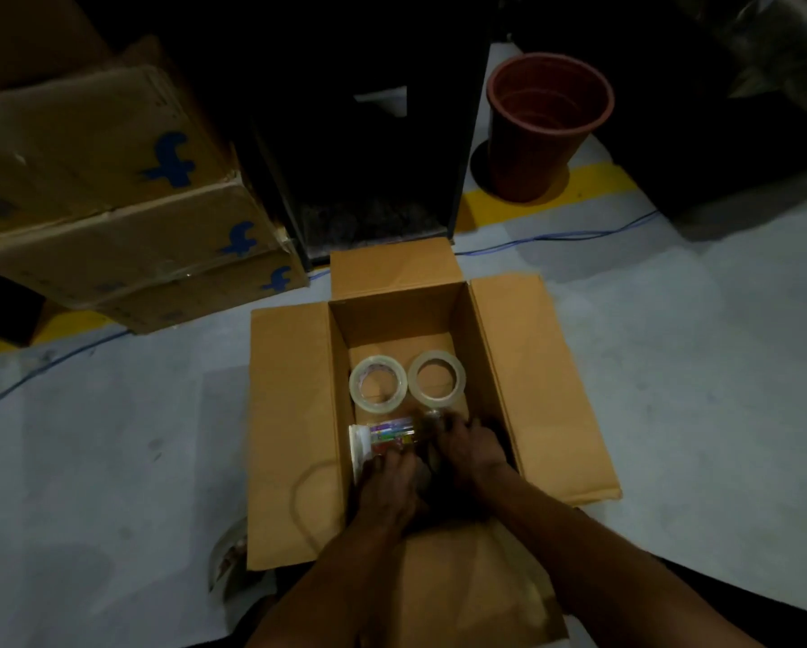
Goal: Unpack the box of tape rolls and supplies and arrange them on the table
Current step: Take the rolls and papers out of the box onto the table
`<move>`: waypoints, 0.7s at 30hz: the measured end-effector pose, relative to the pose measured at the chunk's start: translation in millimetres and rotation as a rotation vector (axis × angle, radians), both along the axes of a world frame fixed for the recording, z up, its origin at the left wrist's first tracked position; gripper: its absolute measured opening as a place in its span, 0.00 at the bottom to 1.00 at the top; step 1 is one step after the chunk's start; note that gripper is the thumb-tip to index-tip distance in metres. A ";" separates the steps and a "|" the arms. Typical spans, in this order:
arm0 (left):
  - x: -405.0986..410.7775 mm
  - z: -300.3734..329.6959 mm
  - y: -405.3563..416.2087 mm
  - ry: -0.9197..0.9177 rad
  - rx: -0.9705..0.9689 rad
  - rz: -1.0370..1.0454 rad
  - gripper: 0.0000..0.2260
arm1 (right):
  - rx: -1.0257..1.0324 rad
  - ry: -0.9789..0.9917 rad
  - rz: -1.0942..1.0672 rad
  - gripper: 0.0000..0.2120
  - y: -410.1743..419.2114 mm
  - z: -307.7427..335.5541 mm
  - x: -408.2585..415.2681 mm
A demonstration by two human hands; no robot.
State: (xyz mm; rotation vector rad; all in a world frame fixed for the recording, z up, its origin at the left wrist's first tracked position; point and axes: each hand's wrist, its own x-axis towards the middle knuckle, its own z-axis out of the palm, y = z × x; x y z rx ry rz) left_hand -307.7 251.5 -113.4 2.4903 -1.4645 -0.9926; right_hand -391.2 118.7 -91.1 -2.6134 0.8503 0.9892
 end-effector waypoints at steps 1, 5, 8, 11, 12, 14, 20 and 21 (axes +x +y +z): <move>1.3 9.0 -4.6 0.016 0.040 0.027 0.27 | -0.023 -0.016 0.021 0.33 -2.8 11.2 0.8; 5.4 56.1 -13.3 0.024 0.023 0.011 0.44 | -0.088 -0.110 0.028 0.36 -12.0 62.9 5.6; 13.0 88.5 -10.5 0.030 -0.033 0.052 0.48 | -0.046 -0.148 -0.001 0.46 -18.5 102.8 6.9; 28.1 131.0 -8.7 0.007 -0.098 0.022 0.48 | -0.017 -0.233 -0.043 0.54 -20.4 146.3 3.5; 34.1 146.2 -7.6 -0.009 -0.109 0.002 0.48 | -0.008 -0.265 -0.062 0.55 -20.3 160.3 3.2; 46.2 173.4 -4.0 -0.044 -0.150 -0.010 0.48 | 0.001 -0.312 -0.092 0.56 -19.4 187.8 6.1; 88.6 251.1 16.0 -0.124 -0.243 0.007 0.50 | -0.070 -0.419 -0.034 0.59 -9.0 256.6 24.0; 94.3 263.0 20.5 -0.132 -0.258 0.020 0.50 | -0.067 -0.454 -0.034 0.58 -7.7 267.1 26.1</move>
